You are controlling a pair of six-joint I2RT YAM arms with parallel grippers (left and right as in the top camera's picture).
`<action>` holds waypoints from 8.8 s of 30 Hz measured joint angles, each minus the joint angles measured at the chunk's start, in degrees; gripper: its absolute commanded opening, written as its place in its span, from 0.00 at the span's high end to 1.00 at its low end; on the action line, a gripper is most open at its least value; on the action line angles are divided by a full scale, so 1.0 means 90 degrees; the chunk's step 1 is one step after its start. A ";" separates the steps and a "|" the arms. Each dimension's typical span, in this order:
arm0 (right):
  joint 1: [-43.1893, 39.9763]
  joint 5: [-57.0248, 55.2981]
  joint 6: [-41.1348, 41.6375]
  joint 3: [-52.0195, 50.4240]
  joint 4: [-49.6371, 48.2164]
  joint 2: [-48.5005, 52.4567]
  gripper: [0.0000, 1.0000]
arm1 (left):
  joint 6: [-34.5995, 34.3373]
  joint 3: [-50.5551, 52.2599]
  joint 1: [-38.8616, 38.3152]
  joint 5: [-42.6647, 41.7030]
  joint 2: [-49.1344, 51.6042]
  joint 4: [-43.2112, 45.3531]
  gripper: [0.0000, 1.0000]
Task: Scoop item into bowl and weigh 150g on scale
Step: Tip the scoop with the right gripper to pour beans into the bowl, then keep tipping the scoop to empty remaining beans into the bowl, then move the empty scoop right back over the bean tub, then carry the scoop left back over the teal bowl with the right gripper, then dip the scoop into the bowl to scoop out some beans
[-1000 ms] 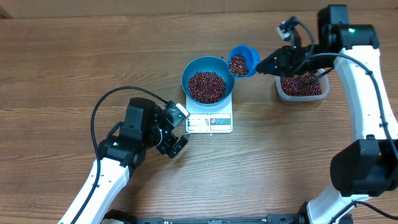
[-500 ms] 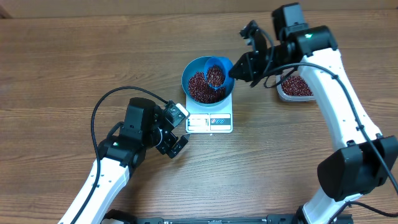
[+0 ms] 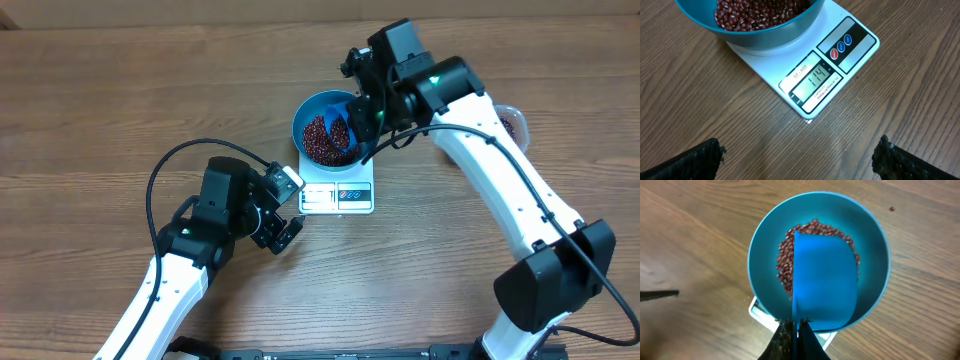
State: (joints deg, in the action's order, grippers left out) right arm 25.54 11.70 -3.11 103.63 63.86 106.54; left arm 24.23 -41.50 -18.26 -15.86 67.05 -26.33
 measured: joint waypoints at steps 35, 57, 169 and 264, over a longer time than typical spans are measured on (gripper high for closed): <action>0.0549 -0.1581 0.0036 0.0000 -0.0466 -0.0039 0.96 | 0.0000 0.0000 0.0000 0.0000 0.0000 0.0000 0.01; 0.0542 -0.1681 0.0032 0.0000 -0.0452 -0.0049 0.96 | 0.0000 0.0000 0.0000 0.0000 0.0000 0.0000 0.01; -0.1804 -0.4731 0.0884 -0.0078 0.1341 -0.0896 0.96 | 0.0000 0.0000 0.0000 0.0000 0.0000 0.0000 0.00; 0.0988 -0.1972 -0.0170 0.1129 0.0498 0.1445 0.96 | 0.0000 0.0000 0.0000 0.0000 0.0000 0.0000 0.01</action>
State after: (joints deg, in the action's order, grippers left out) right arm 34.44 -6.04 -4.64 113.80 68.34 119.55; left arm 24.23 -41.50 -18.26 -15.86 67.05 -26.33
